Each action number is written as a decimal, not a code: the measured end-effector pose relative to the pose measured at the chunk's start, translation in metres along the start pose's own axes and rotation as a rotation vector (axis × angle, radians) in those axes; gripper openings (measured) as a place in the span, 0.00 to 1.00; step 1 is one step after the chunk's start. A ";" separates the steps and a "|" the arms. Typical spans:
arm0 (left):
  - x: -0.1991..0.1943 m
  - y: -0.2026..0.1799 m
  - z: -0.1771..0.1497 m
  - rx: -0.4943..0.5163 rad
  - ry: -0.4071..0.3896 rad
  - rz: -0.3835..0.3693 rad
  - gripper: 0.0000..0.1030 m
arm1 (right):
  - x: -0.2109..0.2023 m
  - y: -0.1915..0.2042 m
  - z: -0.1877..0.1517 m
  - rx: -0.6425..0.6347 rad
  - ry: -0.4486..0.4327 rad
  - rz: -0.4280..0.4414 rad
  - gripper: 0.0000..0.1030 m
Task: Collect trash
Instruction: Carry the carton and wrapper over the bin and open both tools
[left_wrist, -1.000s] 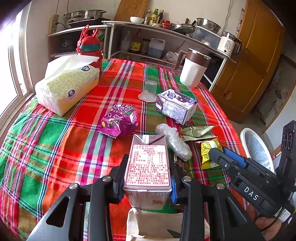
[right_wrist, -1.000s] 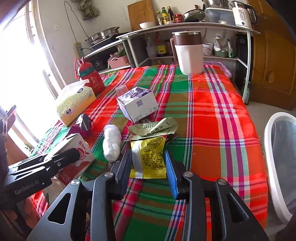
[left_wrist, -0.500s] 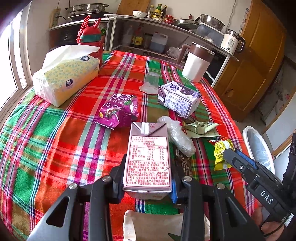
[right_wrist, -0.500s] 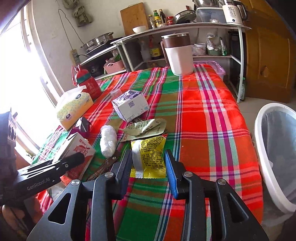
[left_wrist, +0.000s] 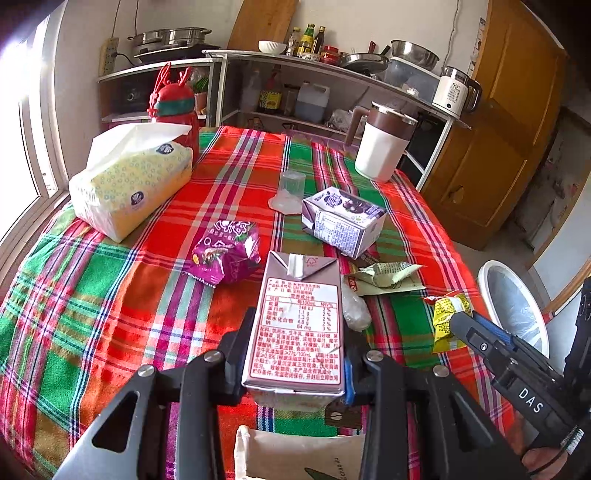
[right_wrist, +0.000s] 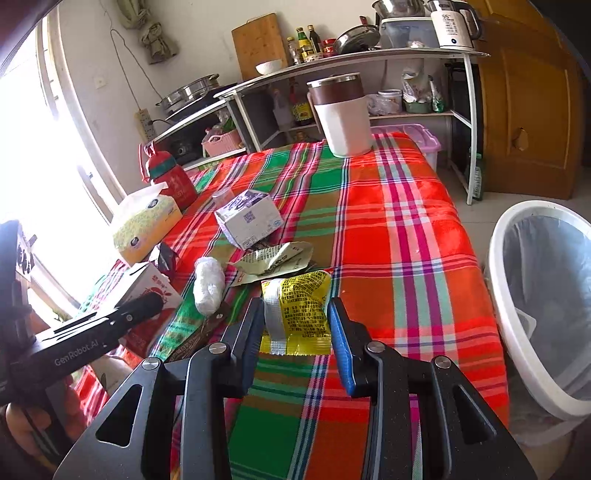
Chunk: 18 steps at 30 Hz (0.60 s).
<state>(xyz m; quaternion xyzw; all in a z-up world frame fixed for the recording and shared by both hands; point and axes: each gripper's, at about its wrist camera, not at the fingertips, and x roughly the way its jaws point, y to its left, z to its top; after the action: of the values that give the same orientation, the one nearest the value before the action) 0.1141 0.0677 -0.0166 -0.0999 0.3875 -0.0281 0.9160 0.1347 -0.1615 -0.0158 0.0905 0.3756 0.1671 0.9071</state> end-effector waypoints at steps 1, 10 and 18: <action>-0.003 -0.003 0.002 0.010 -0.010 0.003 0.37 | -0.003 -0.002 0.000 0.003 -0.007 0.000 0.35; -0.019 -0.042 0.014 0.068 -0.048 -0.064 0.37 | -0.030 -0.025 0.008 0.045 -0.065 -0.014 0.35; -0.017 -0.098 0.016 0.141 -0.050 -0.156 0.38 | -0.070 -0.063 0.014 0.085 -0.134 -0.073 0.35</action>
<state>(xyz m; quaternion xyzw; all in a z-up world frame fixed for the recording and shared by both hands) 0.1160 -0.0231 0.0256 -0.0654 0.3527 -0.1239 0.9252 0.1126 -0.2462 0.0214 0.1260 0.3240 0.1114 0.9310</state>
